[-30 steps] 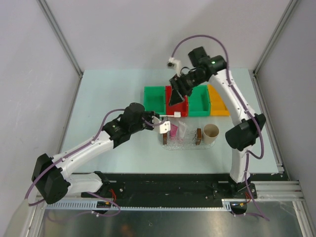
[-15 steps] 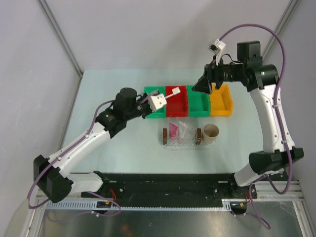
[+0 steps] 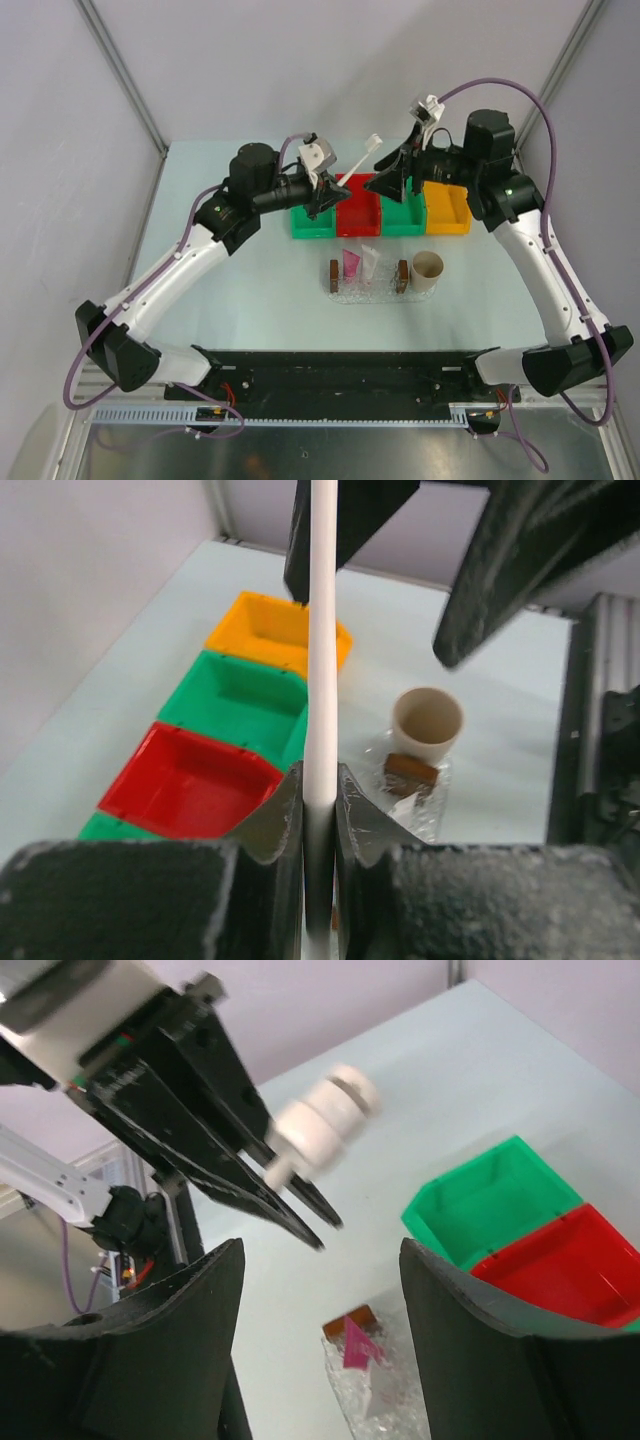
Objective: Prepare toiletry sets of a toothbrush and toothpaste on the tray
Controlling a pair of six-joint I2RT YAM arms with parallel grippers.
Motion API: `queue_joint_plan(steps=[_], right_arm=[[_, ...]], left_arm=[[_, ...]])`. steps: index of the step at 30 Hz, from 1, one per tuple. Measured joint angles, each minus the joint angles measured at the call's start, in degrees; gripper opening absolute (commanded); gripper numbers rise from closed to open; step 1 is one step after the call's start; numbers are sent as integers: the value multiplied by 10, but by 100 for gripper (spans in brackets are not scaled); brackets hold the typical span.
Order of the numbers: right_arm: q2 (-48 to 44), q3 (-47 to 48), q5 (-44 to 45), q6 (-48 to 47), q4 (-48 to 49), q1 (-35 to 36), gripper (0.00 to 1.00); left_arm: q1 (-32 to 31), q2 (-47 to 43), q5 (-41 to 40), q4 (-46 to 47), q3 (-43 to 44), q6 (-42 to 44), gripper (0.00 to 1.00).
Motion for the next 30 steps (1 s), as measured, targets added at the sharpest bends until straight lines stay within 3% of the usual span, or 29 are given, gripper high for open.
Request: queue_joint_plan(steps=[10,15,20,26,29,30], right_arm=[[-6,-11,2,70,111,33,59],[-6,-11,9,81,129,33,43],[-6,-13,10,94,148,33,35],[-6,-22,9,109,164,33,17],[-6,-27,4,120,175,33,8],[-6,-28,3,120,176,33,5]], left_arm=[[0,28,74,37,10,-111,0],[0,28,88,70,7,-150,0],[0,28,97,105,-12,-187,0],[0,28,100,128,-23,-203,0],[0,28,100,131,-26,-202,9],[0,28,100,131,-28,-201,20]])
